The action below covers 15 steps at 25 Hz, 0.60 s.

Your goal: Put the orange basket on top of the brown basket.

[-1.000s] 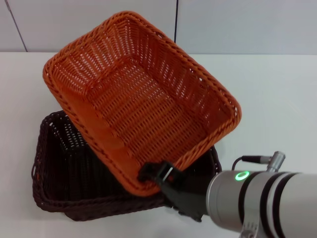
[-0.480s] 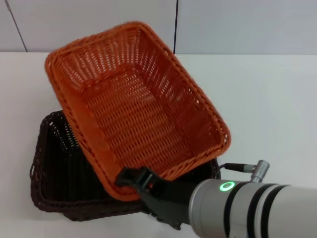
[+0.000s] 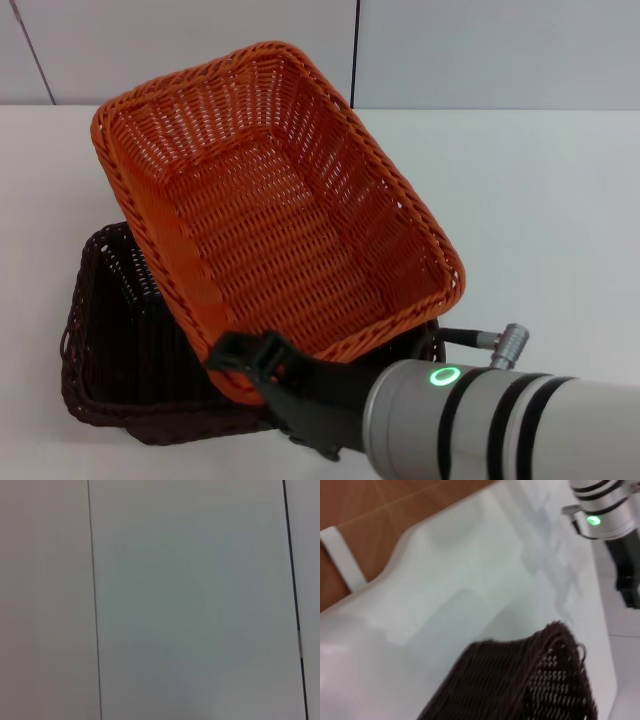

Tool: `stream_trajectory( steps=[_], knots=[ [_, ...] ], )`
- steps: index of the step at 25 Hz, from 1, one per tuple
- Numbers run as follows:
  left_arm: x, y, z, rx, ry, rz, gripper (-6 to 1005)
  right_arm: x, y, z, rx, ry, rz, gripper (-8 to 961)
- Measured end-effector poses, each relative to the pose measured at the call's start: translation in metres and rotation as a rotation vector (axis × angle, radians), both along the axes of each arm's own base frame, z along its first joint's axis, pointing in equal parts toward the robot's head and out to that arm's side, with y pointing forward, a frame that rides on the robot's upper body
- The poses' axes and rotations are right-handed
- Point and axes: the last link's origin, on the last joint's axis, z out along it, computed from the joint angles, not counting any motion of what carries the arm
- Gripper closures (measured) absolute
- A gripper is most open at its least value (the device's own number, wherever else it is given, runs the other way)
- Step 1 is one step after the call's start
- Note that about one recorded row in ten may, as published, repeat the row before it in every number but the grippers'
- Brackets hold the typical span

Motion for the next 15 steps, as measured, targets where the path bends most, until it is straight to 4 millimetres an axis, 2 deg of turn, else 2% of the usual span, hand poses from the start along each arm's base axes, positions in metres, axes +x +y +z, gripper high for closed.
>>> stream_trajectory(
  steps=[5, 7, 11, 13, 15],
  knots=[
    [0.000, 0.000, -0.001, -0.004, 0.001, -0.002, 272, -0.008, -0.013, -0.015, -0.044, 0.065, 0.012, 276],
    [0.001, 0.001, -0.001, -0.006, 0.001, -0.003, 272, -0.013, -0.020, -0.027, -0.070, 0.128, 0.029, 276],
    [0.001, 0.001, -0.001, -0.006, -0.001, -0.004, 272, -0.020, -0.022, -0.036, -0.077, 0.228, 0.014, 276],
    [0.001, 0.001, -0.001, 0.002, -0.003, -0.004, 272, -0.029, -0.005, -0.038, -0.031, 0.420, -0.041, 276],
    [0.002, 0.000, 0.001, 0.010, -0.002, -0.006, 273, -0.034, 0.018, -0.027, 0.025, 0.603, -0.124, 276]
  ],
)
